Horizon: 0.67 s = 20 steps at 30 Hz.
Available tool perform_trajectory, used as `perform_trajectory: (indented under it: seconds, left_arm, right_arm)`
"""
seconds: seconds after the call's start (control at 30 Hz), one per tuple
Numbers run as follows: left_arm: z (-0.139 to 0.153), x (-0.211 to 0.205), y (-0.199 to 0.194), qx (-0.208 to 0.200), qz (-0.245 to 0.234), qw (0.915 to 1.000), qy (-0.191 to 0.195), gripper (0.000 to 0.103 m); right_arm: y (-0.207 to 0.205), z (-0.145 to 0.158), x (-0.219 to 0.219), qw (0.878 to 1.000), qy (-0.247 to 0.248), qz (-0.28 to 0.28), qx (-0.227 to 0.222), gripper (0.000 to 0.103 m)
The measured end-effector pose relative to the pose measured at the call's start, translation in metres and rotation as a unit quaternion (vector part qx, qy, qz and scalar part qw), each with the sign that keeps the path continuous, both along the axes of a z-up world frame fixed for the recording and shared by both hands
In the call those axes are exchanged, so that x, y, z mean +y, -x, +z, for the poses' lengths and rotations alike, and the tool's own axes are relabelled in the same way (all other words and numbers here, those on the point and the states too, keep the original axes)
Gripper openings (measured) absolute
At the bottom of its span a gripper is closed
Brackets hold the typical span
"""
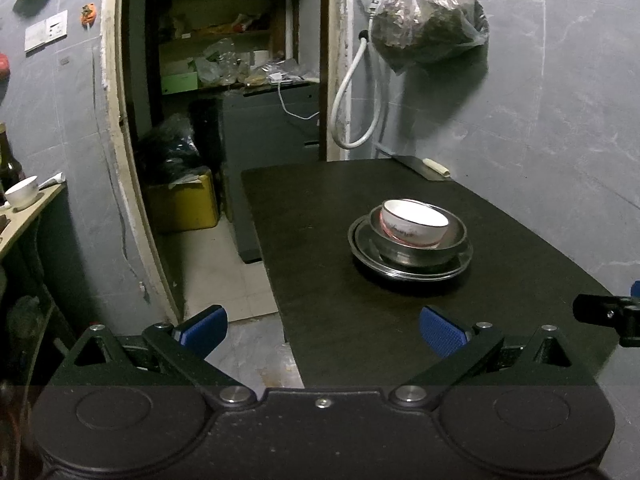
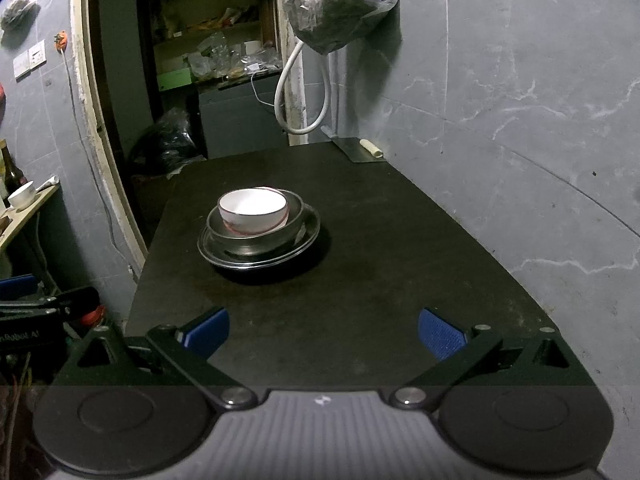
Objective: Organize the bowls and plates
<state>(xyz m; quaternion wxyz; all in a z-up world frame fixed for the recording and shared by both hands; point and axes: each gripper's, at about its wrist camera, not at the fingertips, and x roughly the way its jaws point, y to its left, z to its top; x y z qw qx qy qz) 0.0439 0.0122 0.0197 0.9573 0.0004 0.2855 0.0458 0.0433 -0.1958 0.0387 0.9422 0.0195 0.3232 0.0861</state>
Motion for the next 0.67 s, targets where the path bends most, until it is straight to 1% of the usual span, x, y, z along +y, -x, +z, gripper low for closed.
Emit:
perform_trajectory:
  seconds: [0.13,0.27,0.67]
  left_arm:
    - [0.0001,0.0005,0.0005,0.000,0.002,1.0000,0.000,0.102]
    - [-0.0002,-0.0006,-0.0010,0.001,0.005,0.9999,-0.009,0.102]
    - [0.0007,0.0032,-0.0020,0.002,0.008,0.9999,-0.011,0.102]
  right_arm:
    - [-0.0010,-0.0003,0.0004,1.000,0.000,-0.003,0.001,0.103]
    - [-0.0018,-0.0004,0.0011,1.000,0.001,-0.003,0.002,0.103]
    - [-0.0018,-0.0003,0.0012,1.000,0.001,-0.004,0.002,0.103]
